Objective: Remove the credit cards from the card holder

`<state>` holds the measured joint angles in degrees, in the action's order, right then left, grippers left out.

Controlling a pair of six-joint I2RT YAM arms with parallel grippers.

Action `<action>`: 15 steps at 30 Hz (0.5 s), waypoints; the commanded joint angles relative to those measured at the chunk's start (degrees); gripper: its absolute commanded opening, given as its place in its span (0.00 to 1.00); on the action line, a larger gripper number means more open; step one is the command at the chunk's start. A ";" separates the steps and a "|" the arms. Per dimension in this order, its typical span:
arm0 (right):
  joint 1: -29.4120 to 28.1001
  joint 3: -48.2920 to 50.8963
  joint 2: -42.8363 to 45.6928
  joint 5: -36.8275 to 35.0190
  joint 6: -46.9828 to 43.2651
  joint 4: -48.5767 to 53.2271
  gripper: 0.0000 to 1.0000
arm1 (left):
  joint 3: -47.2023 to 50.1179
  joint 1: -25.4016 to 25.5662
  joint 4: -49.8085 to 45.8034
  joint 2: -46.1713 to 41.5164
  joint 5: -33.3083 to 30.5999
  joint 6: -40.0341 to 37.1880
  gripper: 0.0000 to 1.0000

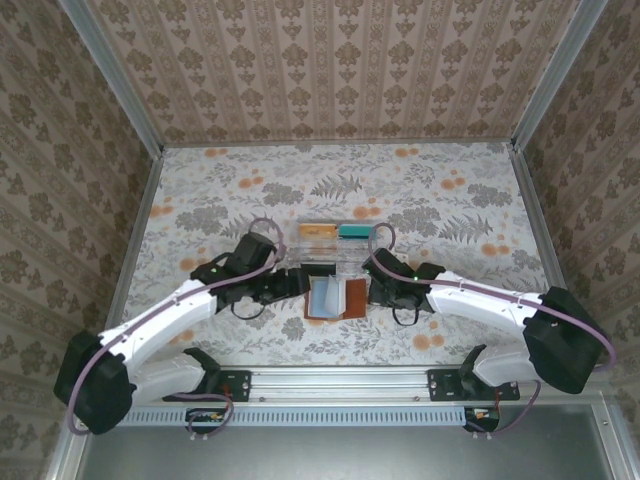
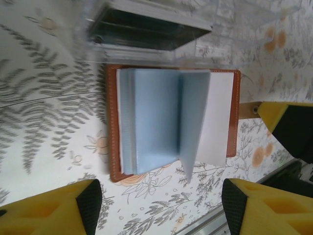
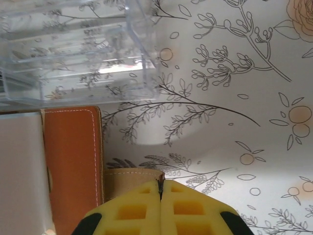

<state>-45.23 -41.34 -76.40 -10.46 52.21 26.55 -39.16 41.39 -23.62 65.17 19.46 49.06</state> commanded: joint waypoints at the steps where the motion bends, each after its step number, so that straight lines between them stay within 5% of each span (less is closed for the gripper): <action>1: 0.38 1.74 -0.26 2.21 -3.37 -2.35 0.00 | -1.89 2.75 4.81 3.24 -1.89 3.61 0.67; 15: 1.20 3.81 0.07 4.68 -4.52 -7.53 0.02 | -2.83 8.47 13.72 15.51 -1.80 3.55 0.66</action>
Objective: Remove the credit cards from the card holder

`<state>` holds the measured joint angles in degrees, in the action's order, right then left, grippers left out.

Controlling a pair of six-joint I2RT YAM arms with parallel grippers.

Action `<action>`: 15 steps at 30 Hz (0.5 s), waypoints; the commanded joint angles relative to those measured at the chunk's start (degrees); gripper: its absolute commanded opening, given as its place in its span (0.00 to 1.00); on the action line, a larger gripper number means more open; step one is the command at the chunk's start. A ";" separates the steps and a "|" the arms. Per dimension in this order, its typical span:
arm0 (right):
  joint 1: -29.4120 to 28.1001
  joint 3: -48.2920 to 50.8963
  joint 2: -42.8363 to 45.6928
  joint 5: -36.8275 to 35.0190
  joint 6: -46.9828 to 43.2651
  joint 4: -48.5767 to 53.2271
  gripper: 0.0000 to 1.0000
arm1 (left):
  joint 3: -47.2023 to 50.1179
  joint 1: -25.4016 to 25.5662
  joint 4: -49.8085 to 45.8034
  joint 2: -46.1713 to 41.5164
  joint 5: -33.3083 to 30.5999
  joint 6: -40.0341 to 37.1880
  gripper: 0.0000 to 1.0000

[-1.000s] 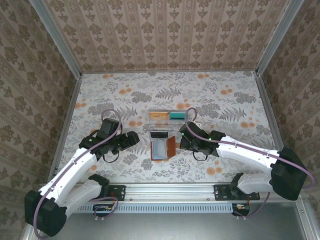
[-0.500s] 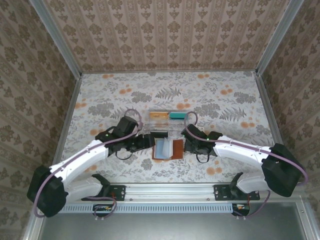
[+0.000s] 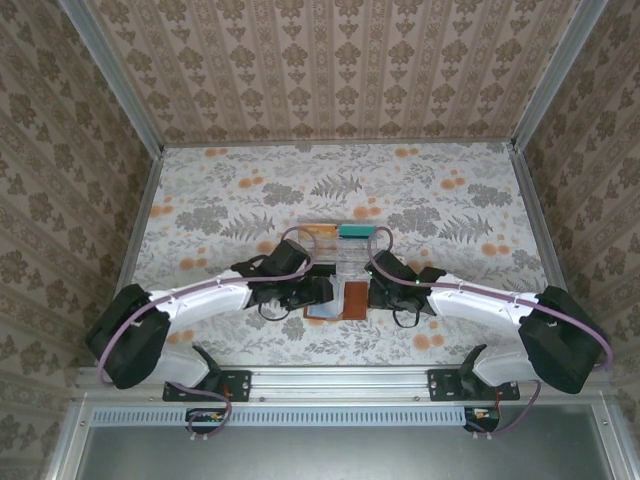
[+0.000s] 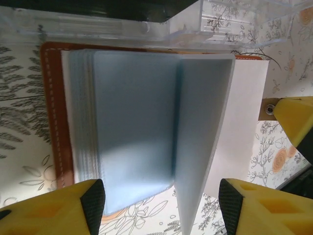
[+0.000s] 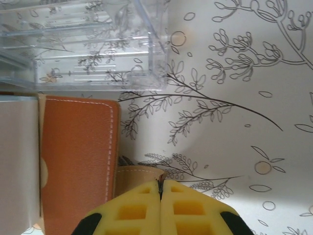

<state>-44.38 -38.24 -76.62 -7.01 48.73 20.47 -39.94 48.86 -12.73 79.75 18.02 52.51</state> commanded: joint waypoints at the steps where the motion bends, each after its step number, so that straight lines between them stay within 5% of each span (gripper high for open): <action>1: 0.35 0.80 0.37 1.41 -1.01 -1.73 0.05 | -2.31 1.29 3.67 1.64 -0.23 0.21 0.66; 10: 0.31 2.54 7.09 1.47 0.27 0.30 0.38 | -7.47 4.13 5.83 7.35 1.66 -1.34 0.59; 15: 0.41 6.53 14.38 3.11 3.12 -0.06 0.43 | -9.18 4.73 7.83 10.24 3.41 -1.62 0.50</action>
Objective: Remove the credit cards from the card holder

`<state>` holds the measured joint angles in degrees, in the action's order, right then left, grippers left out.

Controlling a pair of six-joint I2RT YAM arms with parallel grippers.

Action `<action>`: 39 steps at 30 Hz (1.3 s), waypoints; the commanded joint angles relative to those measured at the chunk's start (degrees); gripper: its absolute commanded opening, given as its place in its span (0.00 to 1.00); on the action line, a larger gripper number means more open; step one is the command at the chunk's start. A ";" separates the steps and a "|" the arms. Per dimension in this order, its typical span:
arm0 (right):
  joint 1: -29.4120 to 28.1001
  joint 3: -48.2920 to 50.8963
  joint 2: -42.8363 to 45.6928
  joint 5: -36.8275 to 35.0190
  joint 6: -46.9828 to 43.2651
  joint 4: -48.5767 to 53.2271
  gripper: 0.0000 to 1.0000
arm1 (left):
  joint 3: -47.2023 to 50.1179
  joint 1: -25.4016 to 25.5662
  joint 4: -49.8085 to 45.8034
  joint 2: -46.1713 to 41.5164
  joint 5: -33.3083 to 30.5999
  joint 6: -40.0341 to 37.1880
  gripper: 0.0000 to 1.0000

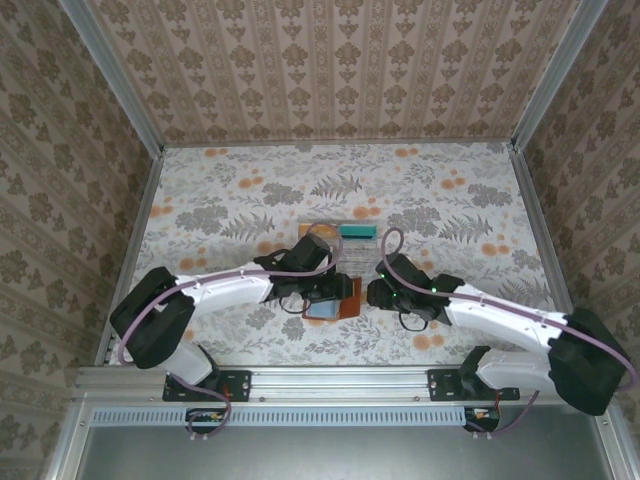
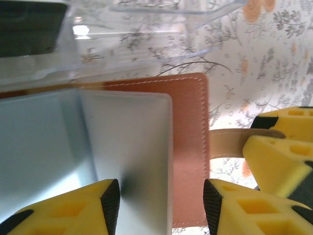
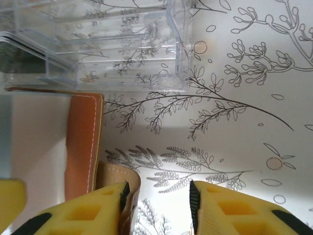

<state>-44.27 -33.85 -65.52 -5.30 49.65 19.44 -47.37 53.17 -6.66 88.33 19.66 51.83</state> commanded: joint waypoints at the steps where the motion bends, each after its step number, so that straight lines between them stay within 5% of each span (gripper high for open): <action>1: 0.32 3.19 4.85 1.97 2.79 0.45 0.44 | -2.06 0.55 2.06 2.39 1.95 -0.82 0.50; 13: 0.22 9.10 12.84 9.40 5.81 -9.09 0.34 | -4.97 0.91 2.58 9.53 3.00 0.06 0.36; 27: -0.37 2.08 2.95 14.22 3.31 -13.36 0.29 | -0.30 -0.73 -7.54 -5.28 -6.50 -1.02 0.39; 39: -2.63 -8.40 -8.56 11.18 0.12 -3.76 0.59 | 6.95 -4.59 -8.78 -14.96 -8.97 0.20 0.45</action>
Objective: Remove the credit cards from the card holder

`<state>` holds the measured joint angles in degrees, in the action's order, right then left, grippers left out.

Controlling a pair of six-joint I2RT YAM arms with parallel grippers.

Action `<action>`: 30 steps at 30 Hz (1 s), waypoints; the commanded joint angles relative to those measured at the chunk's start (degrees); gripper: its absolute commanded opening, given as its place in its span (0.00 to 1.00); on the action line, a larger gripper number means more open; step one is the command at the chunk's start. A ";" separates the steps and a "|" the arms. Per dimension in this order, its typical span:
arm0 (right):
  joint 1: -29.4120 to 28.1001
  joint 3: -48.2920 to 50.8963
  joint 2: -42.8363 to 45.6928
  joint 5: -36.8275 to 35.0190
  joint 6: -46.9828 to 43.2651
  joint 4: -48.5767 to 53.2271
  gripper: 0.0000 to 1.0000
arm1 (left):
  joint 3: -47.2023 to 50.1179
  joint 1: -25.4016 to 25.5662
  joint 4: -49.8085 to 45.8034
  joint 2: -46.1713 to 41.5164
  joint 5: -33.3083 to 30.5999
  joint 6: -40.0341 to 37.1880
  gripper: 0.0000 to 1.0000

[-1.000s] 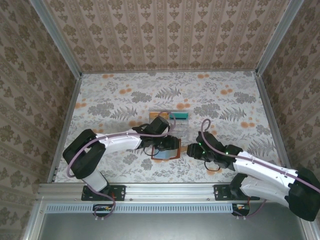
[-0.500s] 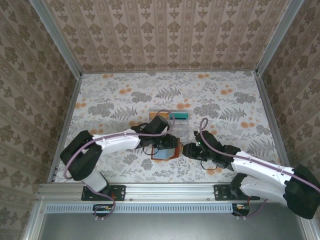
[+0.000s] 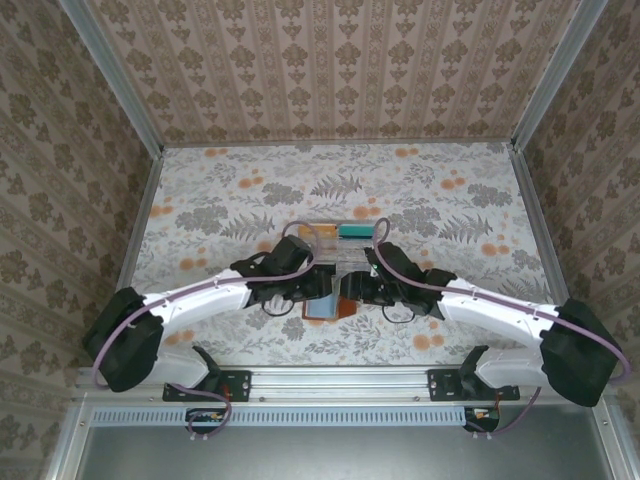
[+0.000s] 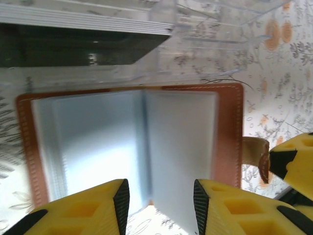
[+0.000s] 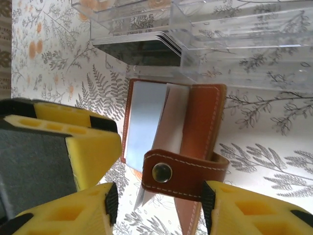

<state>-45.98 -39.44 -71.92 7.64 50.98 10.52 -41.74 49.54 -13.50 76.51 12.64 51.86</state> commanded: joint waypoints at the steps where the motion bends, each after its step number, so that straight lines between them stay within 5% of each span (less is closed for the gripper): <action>1: -1.14 -3.73 -3.15 -2.65 -1.32 6.57 0.60 | 1.84 -1.23 -2.21 -4.15 -2.08 0.26 0.45; 10: -1.58 -4.48 -9.80 -7.29 -2.58 12.02 0.42 | 7.25 -3.77 -3.03 -10.74 -2.36 0.88 0.49; 30: -1.58 -3.03 -16.04 -7.63 -4.14 9.70 0.41 | 8.64 -3.23 10.08 -0.30 4.67 2.18 0.44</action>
<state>-47.31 -43.77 -87.13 1.67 47.44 19.27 -32.60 46.04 -5.56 74.63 15.68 53.58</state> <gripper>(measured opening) 0.410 0.444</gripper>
